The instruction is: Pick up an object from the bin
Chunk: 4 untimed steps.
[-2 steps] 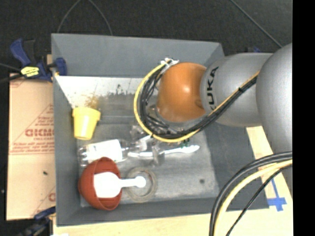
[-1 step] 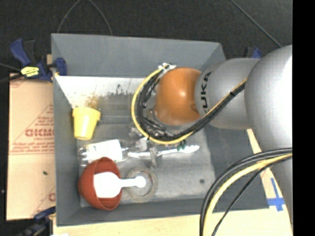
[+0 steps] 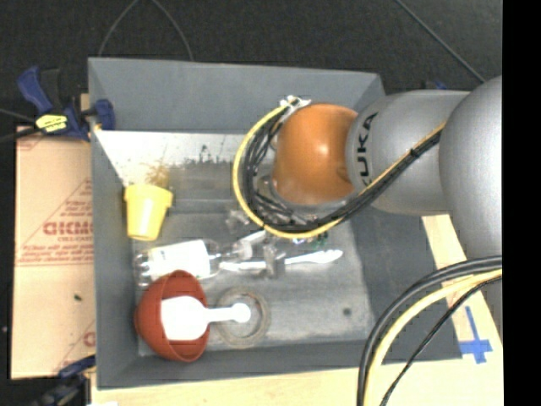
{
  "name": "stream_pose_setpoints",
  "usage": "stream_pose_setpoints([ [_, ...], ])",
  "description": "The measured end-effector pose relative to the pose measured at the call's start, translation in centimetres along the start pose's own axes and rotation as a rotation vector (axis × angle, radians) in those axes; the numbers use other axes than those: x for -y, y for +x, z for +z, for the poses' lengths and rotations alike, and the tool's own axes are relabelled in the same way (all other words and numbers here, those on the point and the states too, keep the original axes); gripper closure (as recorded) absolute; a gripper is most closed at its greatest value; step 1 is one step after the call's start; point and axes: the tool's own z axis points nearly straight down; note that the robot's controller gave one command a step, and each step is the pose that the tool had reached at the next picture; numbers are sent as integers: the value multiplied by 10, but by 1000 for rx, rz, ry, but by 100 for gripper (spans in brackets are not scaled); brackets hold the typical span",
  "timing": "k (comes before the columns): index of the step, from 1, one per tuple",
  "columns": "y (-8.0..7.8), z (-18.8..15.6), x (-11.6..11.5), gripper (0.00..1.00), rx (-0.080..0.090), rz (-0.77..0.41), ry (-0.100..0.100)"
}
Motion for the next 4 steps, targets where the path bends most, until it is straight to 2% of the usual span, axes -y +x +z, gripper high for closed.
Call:
stream_pose_setpoints([
  [1, 12, 15, -2, 0, -8, 13, -4],
  [2, -8, 4, 9, 0, 3, 13, 0],
  [3, -3, -24, 3, 0, 2, -1, 0],
  [4, 11, 24, 25, 0, 0, -154, -1],
])
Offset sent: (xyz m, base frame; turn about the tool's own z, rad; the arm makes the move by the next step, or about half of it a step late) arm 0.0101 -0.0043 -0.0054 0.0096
